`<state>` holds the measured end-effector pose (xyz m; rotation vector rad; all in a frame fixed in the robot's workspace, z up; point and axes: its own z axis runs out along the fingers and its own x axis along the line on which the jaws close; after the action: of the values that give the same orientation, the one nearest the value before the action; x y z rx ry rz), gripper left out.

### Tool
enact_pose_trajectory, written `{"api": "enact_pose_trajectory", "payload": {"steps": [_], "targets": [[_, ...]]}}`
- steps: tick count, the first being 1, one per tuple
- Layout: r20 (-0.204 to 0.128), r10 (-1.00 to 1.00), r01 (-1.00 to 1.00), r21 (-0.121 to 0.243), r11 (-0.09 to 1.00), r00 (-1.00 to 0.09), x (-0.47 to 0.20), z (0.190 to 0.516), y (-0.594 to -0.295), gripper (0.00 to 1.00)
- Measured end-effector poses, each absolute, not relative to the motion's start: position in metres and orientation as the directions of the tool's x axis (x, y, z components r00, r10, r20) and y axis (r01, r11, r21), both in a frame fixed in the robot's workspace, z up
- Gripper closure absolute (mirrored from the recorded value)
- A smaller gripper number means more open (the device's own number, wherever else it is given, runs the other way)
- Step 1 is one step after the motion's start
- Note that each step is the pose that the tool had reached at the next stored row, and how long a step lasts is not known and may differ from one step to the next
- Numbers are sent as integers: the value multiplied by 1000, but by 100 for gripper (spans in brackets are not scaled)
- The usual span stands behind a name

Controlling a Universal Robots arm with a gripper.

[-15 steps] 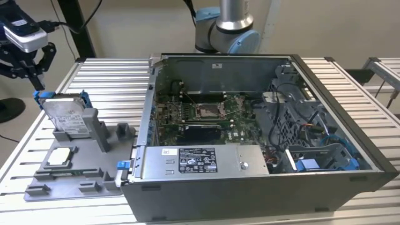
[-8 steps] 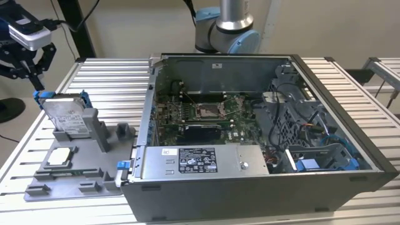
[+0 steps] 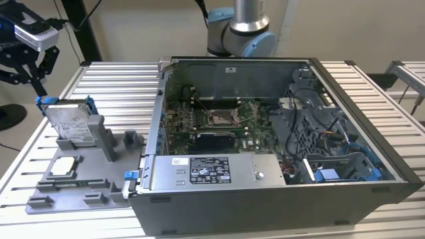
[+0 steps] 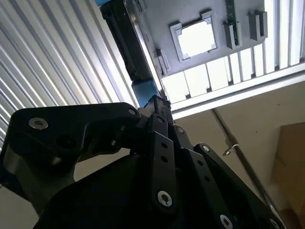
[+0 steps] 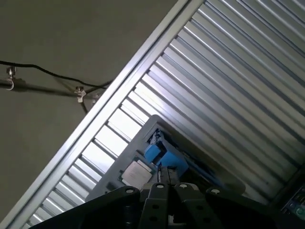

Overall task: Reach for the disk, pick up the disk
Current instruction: 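Pick up the disk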

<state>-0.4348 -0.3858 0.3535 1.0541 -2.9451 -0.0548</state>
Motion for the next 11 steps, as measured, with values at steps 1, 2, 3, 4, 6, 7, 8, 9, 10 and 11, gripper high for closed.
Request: {"api": "enact_pose_trajectory", "payload": {"steps": [1,2,3,4,6,7,8,9,10,11], "targets": [[1,-645,-644,37,764,-764,-435,354,-386,100],[1,-654,-654,37,756,-756,-435,354,-386,100],[1,-664,-663,37,747,-748,-435,354,-386,100],[1,-677,-676,37,736,-736,-435,354,-386,100],[-1,-704,-703,36,710,-711,-435,353,-386,100],[-2,-716,-715,34,698,-698,-435,354,-386,100],[-4,-727,-727,32,686,-686,-435,354,-386,100],[-6,-739,-738,30,674,-674,-435,354,-386,100],[-8,-749,-749,28,662,-662,-435,354,-386,100],[-10,-760,-760,26,650,-650,-435,354,-386,100]]}}
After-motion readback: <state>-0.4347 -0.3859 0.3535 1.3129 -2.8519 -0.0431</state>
